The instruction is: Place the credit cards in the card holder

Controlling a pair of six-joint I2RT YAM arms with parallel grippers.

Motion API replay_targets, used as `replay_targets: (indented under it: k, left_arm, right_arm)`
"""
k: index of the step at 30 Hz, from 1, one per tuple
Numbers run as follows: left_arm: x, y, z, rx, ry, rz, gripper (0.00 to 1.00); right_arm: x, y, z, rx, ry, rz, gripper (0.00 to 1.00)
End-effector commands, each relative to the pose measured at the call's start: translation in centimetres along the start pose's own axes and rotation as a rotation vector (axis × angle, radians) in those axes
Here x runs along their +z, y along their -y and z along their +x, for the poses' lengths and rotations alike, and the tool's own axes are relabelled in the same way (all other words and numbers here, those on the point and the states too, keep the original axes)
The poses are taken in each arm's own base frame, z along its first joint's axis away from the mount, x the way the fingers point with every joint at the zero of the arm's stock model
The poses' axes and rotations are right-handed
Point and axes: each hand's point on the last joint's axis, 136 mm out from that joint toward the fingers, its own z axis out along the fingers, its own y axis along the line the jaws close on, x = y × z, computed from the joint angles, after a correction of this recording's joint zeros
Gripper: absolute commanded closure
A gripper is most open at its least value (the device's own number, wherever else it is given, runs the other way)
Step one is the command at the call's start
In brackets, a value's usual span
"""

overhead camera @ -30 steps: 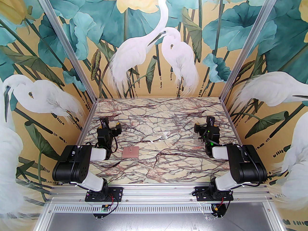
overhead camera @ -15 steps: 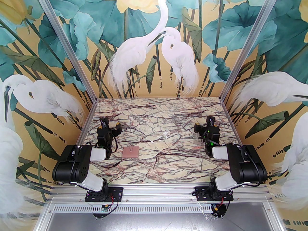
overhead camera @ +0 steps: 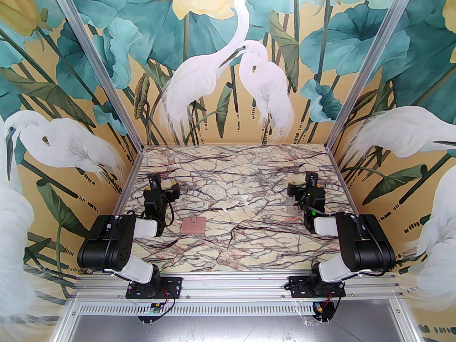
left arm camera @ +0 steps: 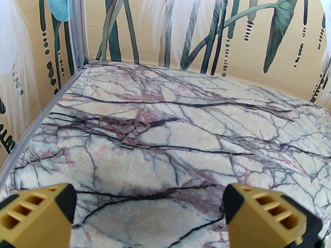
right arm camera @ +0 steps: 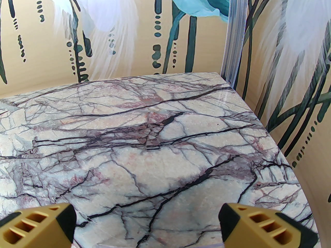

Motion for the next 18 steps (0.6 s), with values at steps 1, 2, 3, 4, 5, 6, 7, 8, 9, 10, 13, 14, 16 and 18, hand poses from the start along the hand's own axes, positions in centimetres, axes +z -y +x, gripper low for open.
replay_targets:
  k: [1, 2, 3, 4, 5, 6, 7, 8, 9, 10, 13, 14, 16, 18]
  left_arm:
    - [0.0, 0.1, -0.5, -0.006, 0.021, 0.011, 0.00]
    - [0.0, 0.1, -0.5, -0.006, 0.021, 0.012, 0.01]
    - [0.0, 0.1, -0.6, -0.005, 0.022, 0.011, 0.01]
    - [0.0, 0.1, -0.6, -0.006, 0.023, 0.012, 0.00]
    - [0.0, 0.1, -0.5, -0.006, 0.021, 0.011, 0.01]
    - [0.0, 0.1, -0.5, -0.006, 0.020, 0.012, 0.01]
    - [0.0, 0.1, -0.5, -0.005, 0.021, 0.011, 0.01]
    - [-0.1, 0.0, -0.6, -0.007, 0.025, 0.003, 0.00]
    - [-0.3, -0.5, -0.8, -0.014, 0.040, -0.024, 0.00]
    - [-0.8, -0.8, -1.1, -0.025, 0.059, -0.046, 0.01]
    - [-2.1, 0.2, -2.2, 0.024, 0.121, -0.027, 0.01]
    - [-2.8, 0.1, -3.2, 0.043, 0.140, -0.094, 0.01]
    - [-4.2, 0.5, -5.5, 0.060, 0.158, -0.115, 0.01]
    - [-5.9, -0.7, -8.3, -0.068, 0.201, -0.164, 0.01]
  right_arm:
    - [0.1, 0.0, -0.8, -0.001, 0.020, -0.001, 0.01]
    - [0.1, 0.0, -0.8, -0.001, 0.019, -0.002, 0.01]
    - [0.1, 0.0, -0.7, -0.001, 0.018, -0.001, 0.01]
    - [0.1, 0.0, -0.8, 0.000, 0.019, -0.002, 0.01]
    - [0.1, 0.0, -0.7, 0.000, 0.017, -0.003, 0.01]
    - [0.1, 0.0, -0.7, 0.003, 0.016, -0.005, 0.01]
    - [0.1, 0.1, -0.7, 0.005, 0.013, -0.008, 0.01]
    - [0.1, 0.1, -0.8, 0.006, 0.015, -0.008, 0.01]
    - [0.1, 0.1, -0.8, 0.006, 0.016, -0.009, 0.01]
    - [0.1, 0.1, -0.8, 0.004, 0.019, -0.008, 0.01]
    - [-0.3, 0.3, -2.1, 0.000, 0.010, 0.019, 0.01]
    - [-0.7, 0.3, -3.5, -0.004, 0.000, 0.027, 0.01]
    - [-1.8, 0.5, -6.0, 0.021, 0.004, 0.048, 0.01]
    - [-3.1, 0.3, -8.1, 0.085, -0.012, 0.036, 0.01]
